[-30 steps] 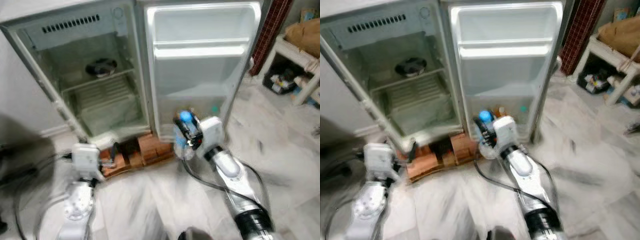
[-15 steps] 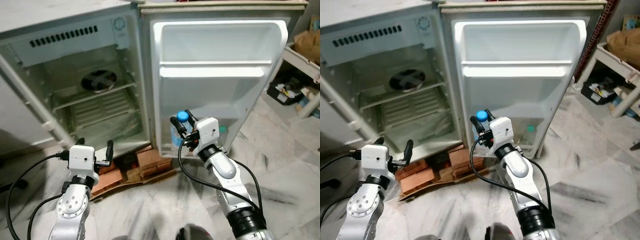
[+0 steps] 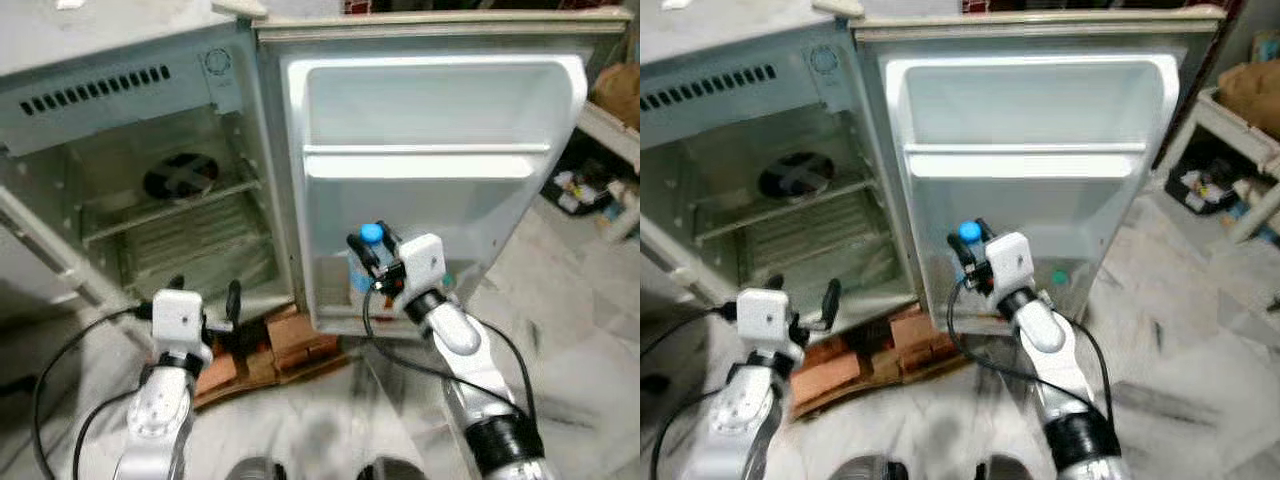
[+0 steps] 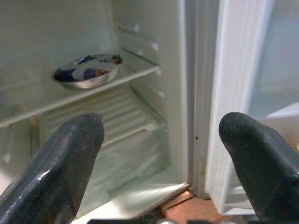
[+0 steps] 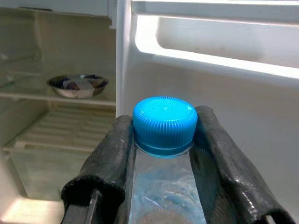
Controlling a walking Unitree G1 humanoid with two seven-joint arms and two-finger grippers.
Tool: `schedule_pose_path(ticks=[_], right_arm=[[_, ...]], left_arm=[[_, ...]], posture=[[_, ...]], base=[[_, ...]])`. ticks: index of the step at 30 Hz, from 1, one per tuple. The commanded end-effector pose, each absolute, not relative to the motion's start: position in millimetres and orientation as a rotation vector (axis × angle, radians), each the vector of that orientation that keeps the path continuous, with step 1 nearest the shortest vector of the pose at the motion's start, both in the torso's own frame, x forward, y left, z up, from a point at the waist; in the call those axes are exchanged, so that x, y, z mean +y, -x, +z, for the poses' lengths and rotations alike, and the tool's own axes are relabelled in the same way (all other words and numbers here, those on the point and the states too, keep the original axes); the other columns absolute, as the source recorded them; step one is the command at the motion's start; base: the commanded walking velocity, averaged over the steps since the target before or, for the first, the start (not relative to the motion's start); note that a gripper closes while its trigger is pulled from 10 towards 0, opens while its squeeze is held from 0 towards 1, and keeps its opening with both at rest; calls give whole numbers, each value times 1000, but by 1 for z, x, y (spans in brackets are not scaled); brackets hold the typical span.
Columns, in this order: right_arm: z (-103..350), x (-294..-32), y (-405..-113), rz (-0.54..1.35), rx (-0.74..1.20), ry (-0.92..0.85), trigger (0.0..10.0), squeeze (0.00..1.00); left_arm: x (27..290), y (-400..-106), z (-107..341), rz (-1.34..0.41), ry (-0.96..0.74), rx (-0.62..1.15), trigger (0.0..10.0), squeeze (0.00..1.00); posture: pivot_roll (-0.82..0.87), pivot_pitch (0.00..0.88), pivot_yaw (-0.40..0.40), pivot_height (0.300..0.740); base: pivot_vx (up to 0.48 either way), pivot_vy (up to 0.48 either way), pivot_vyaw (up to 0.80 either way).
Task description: Restocking fridge
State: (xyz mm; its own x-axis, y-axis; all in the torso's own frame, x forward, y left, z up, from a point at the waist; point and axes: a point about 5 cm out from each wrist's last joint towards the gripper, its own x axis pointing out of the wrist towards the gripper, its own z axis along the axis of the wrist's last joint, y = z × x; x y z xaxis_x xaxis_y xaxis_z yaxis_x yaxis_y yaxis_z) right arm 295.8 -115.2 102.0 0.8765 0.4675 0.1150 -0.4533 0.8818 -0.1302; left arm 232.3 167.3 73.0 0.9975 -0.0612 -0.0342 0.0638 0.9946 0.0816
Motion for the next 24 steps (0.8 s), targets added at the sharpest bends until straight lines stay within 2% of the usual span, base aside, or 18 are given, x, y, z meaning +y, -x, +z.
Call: schedule_pose_path(ticks=[1, 21, 24], right_arm=[[109, -114, -297, 486, -178, 98, 10000, 0], [108, -112, -296, 506, -178, 87, 10000, 0], [107, -111, -295, 507, -177, 86, 10000, 0]], left_arm=[[172, -230, 72, -46, -99, 41, 10000, 0], [173, -229, 71, -47, -91, 43, 10000, 0], [173, -228, 71, -46, -80, 41, 10000, 0]], posture=[[17, 81, 26, 740], [21, 80, 26, 740], [21, 80, 26, 740]], base=[[0, 0, 0], [347, 0, 0], [0, 0, 0]])
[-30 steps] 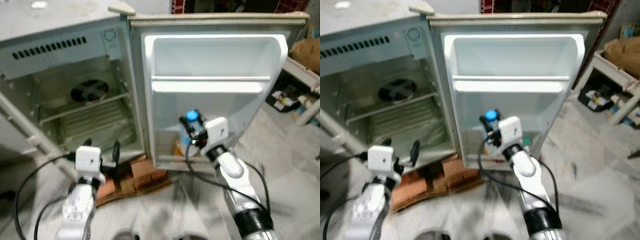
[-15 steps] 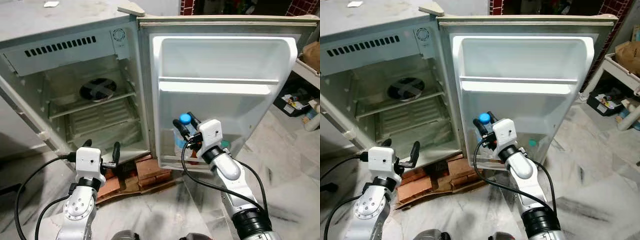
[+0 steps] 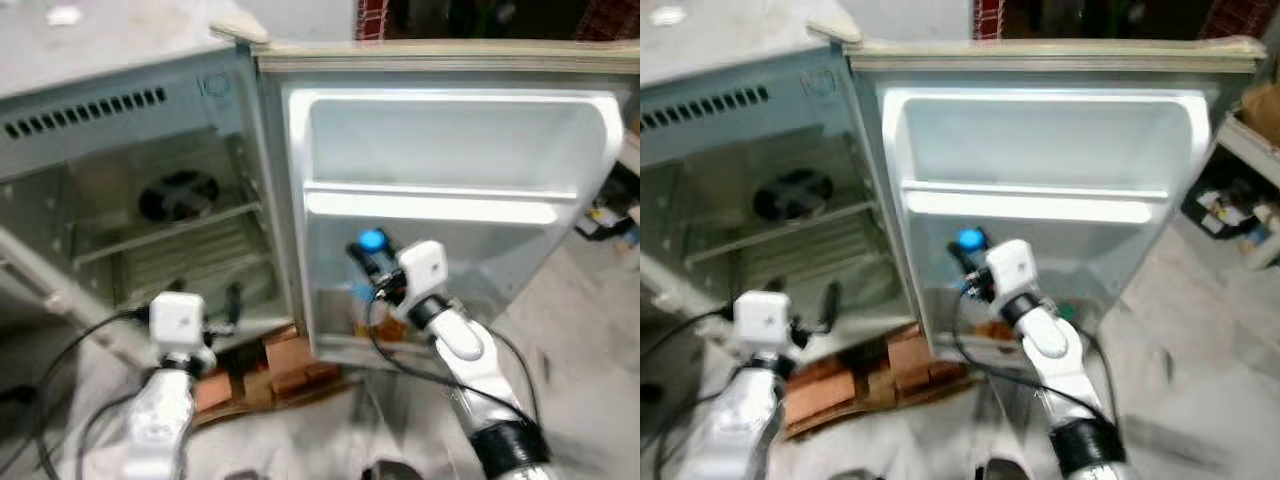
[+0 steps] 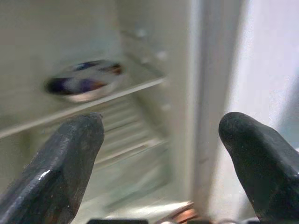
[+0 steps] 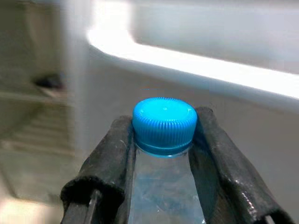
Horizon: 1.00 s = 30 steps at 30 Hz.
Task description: Restocking fridge
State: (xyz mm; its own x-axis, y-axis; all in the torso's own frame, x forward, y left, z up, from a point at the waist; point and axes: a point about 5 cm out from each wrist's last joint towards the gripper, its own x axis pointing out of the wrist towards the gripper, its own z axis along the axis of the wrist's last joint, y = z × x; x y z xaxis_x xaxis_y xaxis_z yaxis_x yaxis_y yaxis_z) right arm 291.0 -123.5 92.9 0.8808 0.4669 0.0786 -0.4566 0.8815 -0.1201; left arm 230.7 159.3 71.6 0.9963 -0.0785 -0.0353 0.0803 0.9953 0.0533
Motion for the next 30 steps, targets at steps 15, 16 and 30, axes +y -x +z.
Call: schedule_pose_path(ticks=[15, 16, 30], right_arm=[[104, -111, -292, 520, -163, 82, 10000, 0], [104, -111, -292, 522, -163, 82, 10000, 0], [99, -110, -287, 570, -127, 56, 10000, 0]], left_arm=[[173, -214, 67, -22, -77, 59, 10000, 0], [172, -213, 67, -21, -76, 60, 10000, 0], [173, -212, 66, 2, -60, 61, 10000, 0]], posture=[[27, 94, 17, 740], [31, 91, 13, 740], [26, 94, 13, 740]], base=[[0, -60, 0], [0, -390, 0], [0, -153, 0]])
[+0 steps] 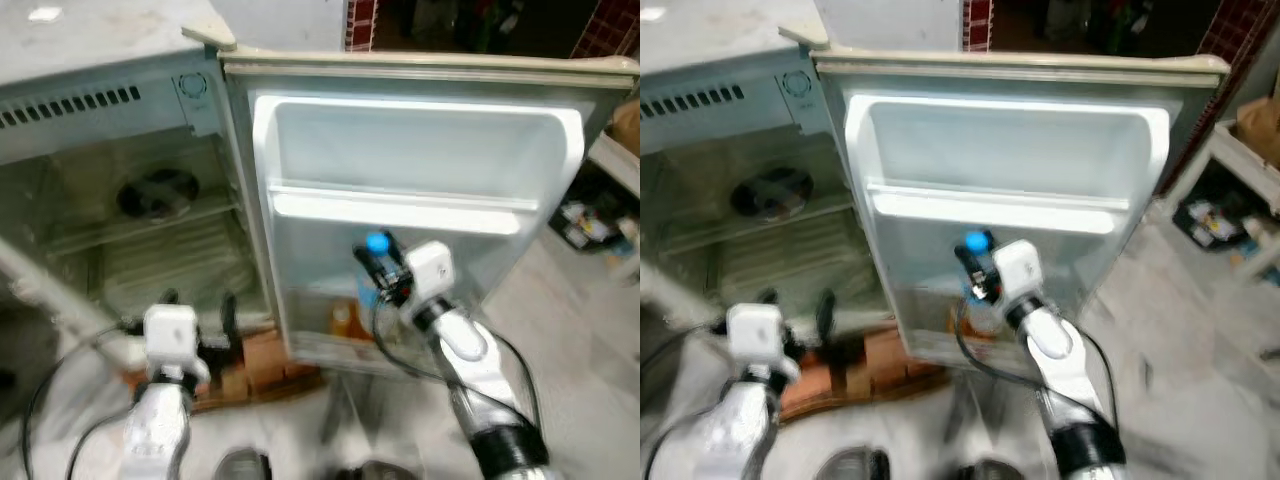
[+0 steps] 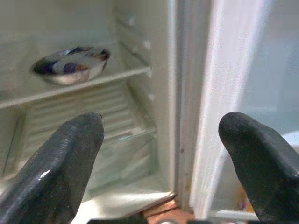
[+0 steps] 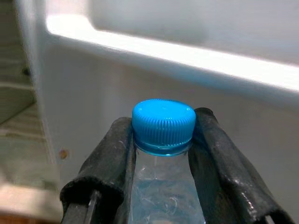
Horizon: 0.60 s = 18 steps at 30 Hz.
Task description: Restocking fridge
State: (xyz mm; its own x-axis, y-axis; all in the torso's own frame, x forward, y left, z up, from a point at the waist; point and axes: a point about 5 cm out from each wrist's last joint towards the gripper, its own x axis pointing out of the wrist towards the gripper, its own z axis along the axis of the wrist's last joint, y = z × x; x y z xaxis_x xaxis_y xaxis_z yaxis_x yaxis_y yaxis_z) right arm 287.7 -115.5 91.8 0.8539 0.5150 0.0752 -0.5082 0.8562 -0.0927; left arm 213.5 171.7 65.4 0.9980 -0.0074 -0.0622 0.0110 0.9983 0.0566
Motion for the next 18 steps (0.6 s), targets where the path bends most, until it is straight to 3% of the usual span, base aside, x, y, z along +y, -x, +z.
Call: schedule_pose_path(ticks=[1, 6, 18], right_arm=[[99, -109, -287, 572, -126, 55, 10000, 0], [93, -97, -280, 680, -80, 11, 10000, 0], [89, -100, -280, 685, -66, 11, 10000, 0]], left_arm=[[173, -211, 66, 3, -60, 61, 10000, 0], [184, -210, 68, 81, -80, 67, 10000, 0], [189, -203, 63, 80, -129, 93, 10000, 0]], posture=[[26, 94, 13, 740], [43, 101, 16, 740], [49, 112, 18, 740]], base=[[0, 0, 0], [0, 0, 0], [0, 0, 0]])
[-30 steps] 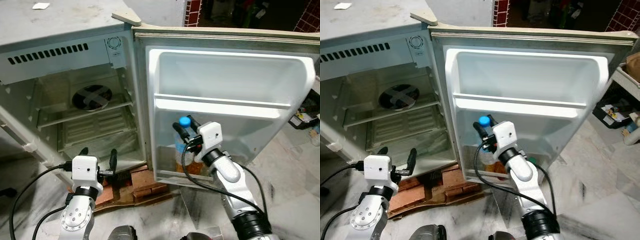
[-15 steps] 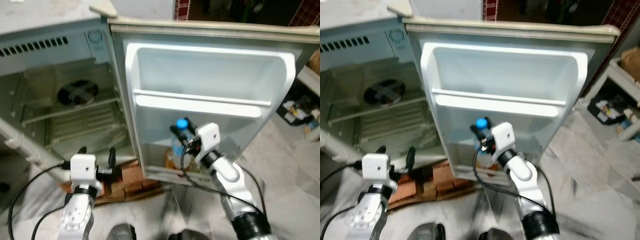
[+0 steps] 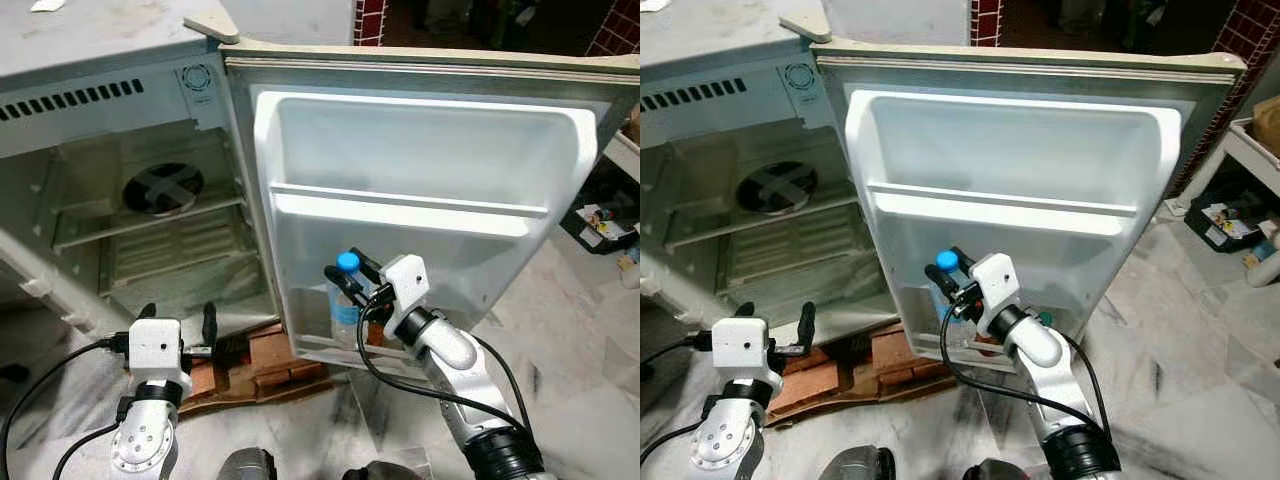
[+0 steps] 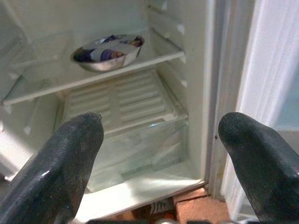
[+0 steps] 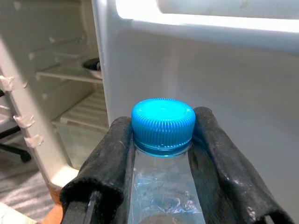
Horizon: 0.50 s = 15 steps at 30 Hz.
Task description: Restocking fridge
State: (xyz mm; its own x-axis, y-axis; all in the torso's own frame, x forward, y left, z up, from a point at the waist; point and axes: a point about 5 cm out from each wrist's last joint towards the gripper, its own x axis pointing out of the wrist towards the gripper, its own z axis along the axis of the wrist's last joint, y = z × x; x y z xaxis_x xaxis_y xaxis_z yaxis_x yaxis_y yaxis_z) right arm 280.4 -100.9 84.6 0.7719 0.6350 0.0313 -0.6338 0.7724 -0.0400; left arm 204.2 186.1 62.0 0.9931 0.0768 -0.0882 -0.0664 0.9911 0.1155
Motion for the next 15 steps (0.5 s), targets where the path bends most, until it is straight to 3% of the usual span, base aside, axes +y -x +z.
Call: schedule_pose_path(ticks=[1, 15], right_arm=[[89, -100, -280, 680, -66, 11, 10000, 0], [86, -101, -279, 651, -66, 1, 10000, 0]], left_arm=[[189, -202, 63, 78, -128, 93, 10000, 0], [180, -201, 62, 49, -138, 95, 10000, 0]], posture=[[49, 112, 18, 740], [53, 113, 20, 689]], base=[[0, 0, 0], [0, 0, 0]])
